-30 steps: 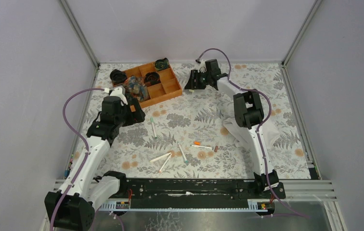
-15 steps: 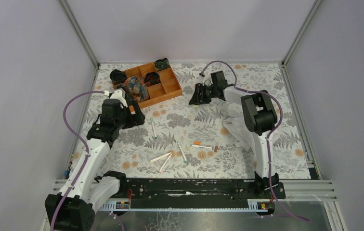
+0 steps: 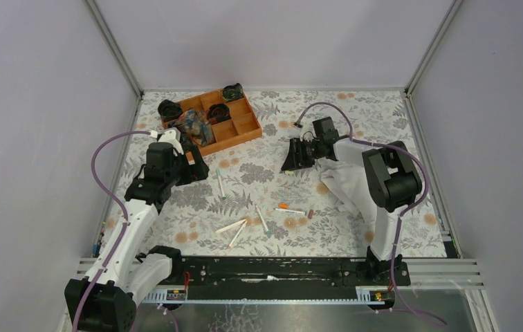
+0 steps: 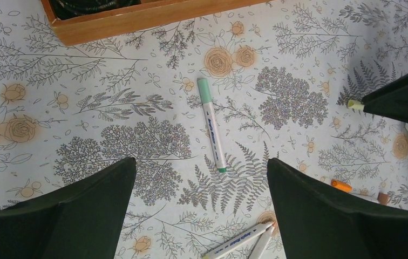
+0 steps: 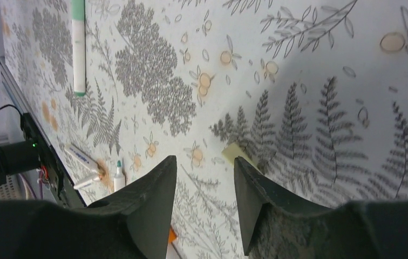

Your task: Insert the pens into the pen caps

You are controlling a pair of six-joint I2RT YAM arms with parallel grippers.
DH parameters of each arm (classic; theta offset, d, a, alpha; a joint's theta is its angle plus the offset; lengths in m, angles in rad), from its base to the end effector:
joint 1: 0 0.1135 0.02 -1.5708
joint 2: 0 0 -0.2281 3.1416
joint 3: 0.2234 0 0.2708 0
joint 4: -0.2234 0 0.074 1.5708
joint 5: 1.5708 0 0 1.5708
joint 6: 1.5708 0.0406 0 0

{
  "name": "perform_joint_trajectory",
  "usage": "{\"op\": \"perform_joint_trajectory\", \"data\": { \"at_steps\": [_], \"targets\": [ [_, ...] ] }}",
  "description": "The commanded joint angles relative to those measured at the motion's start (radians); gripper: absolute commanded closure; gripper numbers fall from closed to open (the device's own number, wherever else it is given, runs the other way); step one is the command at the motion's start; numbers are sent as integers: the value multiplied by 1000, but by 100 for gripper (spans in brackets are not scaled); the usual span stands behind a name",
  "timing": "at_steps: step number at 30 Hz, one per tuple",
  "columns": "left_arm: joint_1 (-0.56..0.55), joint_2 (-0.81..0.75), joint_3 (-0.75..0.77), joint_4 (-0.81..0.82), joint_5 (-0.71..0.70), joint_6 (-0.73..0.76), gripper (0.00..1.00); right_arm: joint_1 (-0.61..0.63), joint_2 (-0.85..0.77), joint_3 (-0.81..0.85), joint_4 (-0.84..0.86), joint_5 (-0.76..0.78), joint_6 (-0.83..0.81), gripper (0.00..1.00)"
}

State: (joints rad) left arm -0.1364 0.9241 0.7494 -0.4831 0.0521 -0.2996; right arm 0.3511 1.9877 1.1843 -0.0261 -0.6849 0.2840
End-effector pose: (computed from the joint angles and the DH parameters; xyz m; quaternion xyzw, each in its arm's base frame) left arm 0.2411 -0.0352 0.2387 -0.0617 0.8952 -0.1181 0.4252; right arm 0.3762 0.1652 0.0959 -0.1510 0.8734 0.4039 0.2264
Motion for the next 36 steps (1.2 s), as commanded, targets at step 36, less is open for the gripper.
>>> {"op": "perform_joint_trajectory", "data": {
  "at_steps": [36],
  "targets": [
    [8, -18, 7, 80, 46, 4, 6, 113, -215, -212, 61, 308, 232, 44]
  ]
}}
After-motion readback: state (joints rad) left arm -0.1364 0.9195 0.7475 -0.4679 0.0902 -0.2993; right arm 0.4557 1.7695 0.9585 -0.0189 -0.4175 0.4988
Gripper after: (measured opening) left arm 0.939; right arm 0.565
